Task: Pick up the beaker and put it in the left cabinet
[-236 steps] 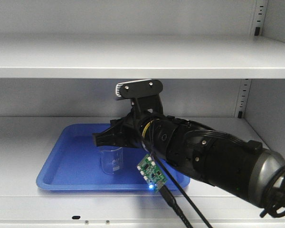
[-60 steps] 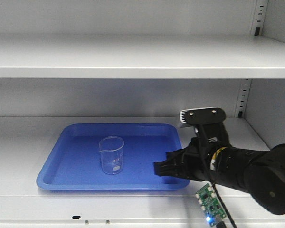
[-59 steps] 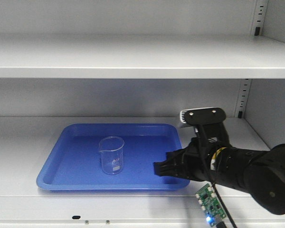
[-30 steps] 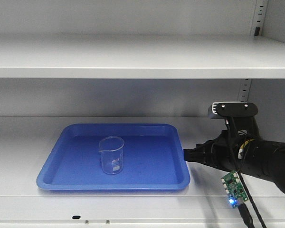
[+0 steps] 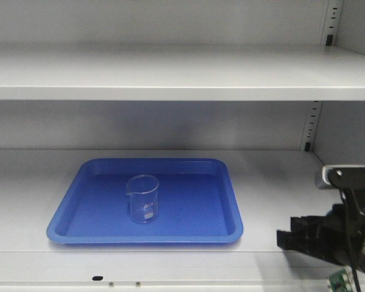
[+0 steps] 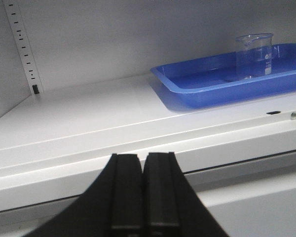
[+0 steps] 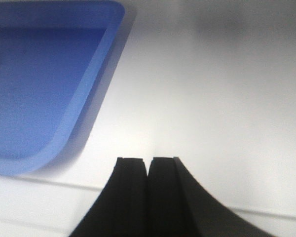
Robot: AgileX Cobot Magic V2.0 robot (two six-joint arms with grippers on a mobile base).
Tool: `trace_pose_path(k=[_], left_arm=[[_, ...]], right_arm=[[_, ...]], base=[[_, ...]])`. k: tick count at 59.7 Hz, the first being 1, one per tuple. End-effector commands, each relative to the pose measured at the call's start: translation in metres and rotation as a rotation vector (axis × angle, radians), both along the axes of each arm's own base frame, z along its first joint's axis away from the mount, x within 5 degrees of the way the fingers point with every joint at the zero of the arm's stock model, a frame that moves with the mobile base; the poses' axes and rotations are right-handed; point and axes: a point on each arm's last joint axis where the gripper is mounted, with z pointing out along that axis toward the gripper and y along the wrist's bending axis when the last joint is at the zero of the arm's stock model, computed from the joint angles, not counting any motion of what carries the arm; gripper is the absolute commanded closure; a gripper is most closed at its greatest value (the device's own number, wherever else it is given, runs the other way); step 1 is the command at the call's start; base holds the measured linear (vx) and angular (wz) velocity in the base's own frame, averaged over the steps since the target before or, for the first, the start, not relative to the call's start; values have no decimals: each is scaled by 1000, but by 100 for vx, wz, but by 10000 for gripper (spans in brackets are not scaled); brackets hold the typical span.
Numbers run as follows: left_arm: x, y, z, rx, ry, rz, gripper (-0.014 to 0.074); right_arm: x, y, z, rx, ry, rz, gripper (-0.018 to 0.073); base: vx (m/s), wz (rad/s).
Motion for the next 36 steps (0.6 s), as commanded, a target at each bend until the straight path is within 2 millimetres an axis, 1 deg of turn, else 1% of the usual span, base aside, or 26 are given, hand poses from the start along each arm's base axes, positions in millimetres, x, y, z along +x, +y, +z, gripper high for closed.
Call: trace_pose_path(k=[1, 16, 27, 36], left_arm=[[-1, 0, 2, -15, -76, -4, 595], [-1, 0, 2, -15, -76, -4, 595], [-1, 0, 2, -15, -76, -4, 595], [-1, 0, 2, -15, -76, -4, 595]], right_arm=[[-14, -5, 24, 23, -157, 9, 559], [-61, -17, 17, 27, -206, 14, 559], [-89, -24, -5, 23, -193, 14, 559], [-112, -31, -19, 30, -213, 13, 559]], base=[[0, 0], [0, 0], [0, 0], [0, 0]])
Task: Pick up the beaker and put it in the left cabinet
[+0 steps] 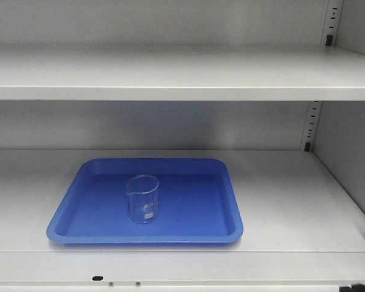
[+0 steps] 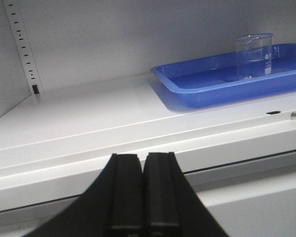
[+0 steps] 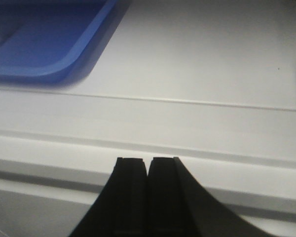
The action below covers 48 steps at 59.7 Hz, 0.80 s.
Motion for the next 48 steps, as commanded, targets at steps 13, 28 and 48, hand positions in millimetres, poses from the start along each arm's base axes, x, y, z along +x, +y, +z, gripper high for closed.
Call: trace_pose_path(k=[13, 28, 48], left_arm=[[-1, 0, 2, -15, -76, -4, 595], [-1, 0, 2, -15, -76, -4, 595], [-1, 0, 2, -15, -76, -4, 595]], right_arm=[[-45, -12, -12, 36, -198, 5, 559], [-77, -21, -43, 61, -293, 4, 559], [-96, -28, -78, 85, -291, -32, 559]], base=[[0, 0], [0, 0], [0, 0]])
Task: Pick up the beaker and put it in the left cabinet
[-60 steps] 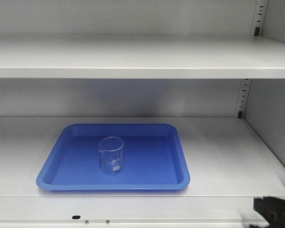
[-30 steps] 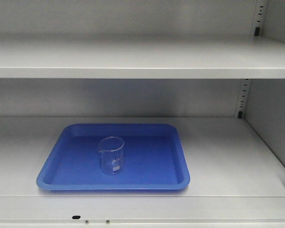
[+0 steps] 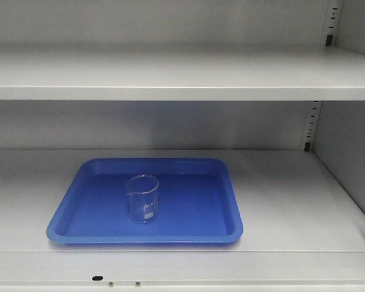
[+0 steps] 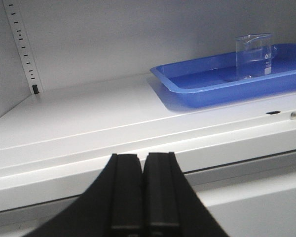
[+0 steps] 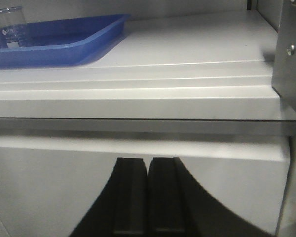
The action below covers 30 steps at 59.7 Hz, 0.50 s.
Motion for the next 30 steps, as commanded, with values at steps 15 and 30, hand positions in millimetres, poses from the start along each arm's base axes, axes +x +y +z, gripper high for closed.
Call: trace_pose_path(k=[15, 30], left_arm=[[-1, 0, 2, -15, -76, -4, 595], [-1, 0, 2, -15, -76, -4, 595]], right_arm=[[1, -8, 6, 24, -92, -151, 559], [1, -11, 7, 22, -107, -201, 559]], base=[[0, 0], [0, 0]])
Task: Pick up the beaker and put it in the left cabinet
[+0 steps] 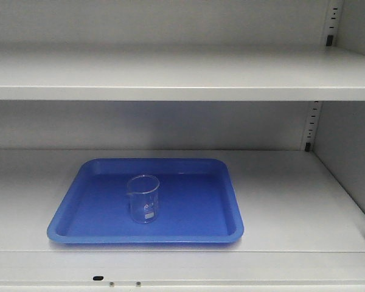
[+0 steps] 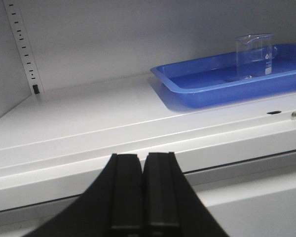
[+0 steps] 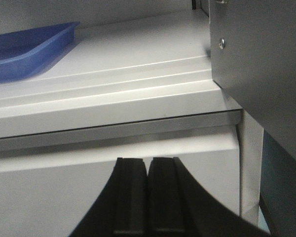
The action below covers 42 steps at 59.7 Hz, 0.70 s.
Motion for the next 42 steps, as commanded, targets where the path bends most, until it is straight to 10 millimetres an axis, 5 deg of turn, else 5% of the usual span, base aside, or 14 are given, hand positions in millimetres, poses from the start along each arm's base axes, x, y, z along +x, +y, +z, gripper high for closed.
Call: trace_pose_path(k=[1, 42], left_arm=[[-1, 0, 2, -15, -76, -4, 595], [-1, 0, 2, -15, -76, -4, 595]], right_arm=[[0, -2, 7, -47, -104, -19, 559], [0, -1, 19, -65, -242, -15, 559]], base=[[0, 0], [0, 0]])
